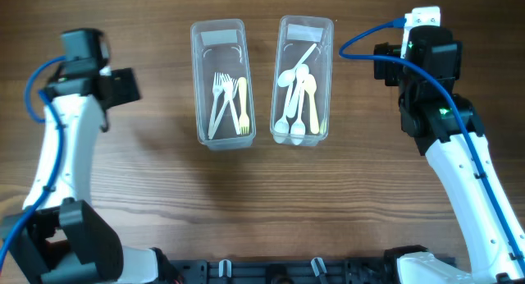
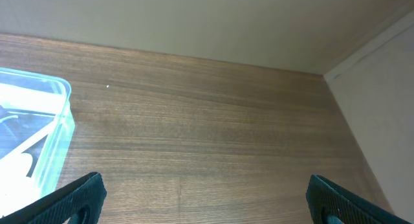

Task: Pack container
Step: 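Move left gripper to the light-blue spork and grasp it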

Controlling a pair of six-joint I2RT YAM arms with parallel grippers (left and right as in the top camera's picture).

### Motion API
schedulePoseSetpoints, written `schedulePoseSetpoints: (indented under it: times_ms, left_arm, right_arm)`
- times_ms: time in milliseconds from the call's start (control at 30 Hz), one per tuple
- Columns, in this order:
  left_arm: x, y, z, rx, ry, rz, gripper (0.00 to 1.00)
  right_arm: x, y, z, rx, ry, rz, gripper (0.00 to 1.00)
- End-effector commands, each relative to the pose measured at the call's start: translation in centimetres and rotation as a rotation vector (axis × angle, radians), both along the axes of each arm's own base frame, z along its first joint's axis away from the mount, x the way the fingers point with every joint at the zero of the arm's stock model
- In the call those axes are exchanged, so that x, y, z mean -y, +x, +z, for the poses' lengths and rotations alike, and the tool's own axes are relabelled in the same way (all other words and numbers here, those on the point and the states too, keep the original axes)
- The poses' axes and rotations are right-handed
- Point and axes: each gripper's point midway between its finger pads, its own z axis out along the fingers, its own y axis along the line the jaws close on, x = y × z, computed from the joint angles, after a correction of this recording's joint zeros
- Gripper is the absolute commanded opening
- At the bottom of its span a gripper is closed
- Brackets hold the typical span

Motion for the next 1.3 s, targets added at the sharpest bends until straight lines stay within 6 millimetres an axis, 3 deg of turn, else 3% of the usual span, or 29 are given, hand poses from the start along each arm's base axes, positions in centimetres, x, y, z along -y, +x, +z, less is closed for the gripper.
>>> schedulePoseSetpoints:
  times_ms: [0, 233, 500, 600, 733, 833, 1000, 1167, 1267]
  left_arm:
    - [-4.7, -2.0, -2.5, -0.077, 0.008, 0.1, 1.0]
    - [-8.0, -3.6, -9.0, -0.168, -0.171, 0.194, 0.99]
    - [-7.6, -3.1, -16.0, -0.257, -0.245, 0.186, 1.0]
    - [-7.1, -3.6, -17.8, -0.305, -0.263, 0.164, 0.98]
    - [-4.4, -4.1, -18.5, -0.326, -0.41, 0.131, 0.74]
    - [-1.3, -4.7, -18.2, -0.346, -0.57, 0.104, 0.74]
    - [1.0, -6.4, -17.9, -0.424, -0.649, 0.099, 0.74]
    - [1.5, -7.1, -17.7, -0.457, -0.666, 0.128, 0.76]
    - [0.2, -6.9, -18.1, -0.448, -0.604, 0.183, 0.74]
  right_arm:
    - [0.3, 0.0, -0.1, -0.004, -0.018, -0.015, 1.0]
    - [0.3, 0.0, -0.1, -0.004, -0.018, -0.015, 1.0]
    - [0.3, 0.0, -0.1, -0.004, -0.018, -0.015, 1.0]
    - [0.3, 0.0, -0.1, -0.004, -0.018, -0.015, 1.0]
    - [0.3, 0.0, -0.1, -0.004, -0.018, -0.015, 1.0]
    - [0.3, 0.0, -0.1, -0.004, -0.018, -0.015, 1.0]
    - [0.3, 0.0, -0.1, -0.004, -0.018, -0.014, 1.0]
    - [0.3, 0.0, -0.1, -0.004, -0.018, -0.014, 1.0]
    - [0.3, 0.0, -0.1, -0.004, -0.018, -0.015, 1.0]
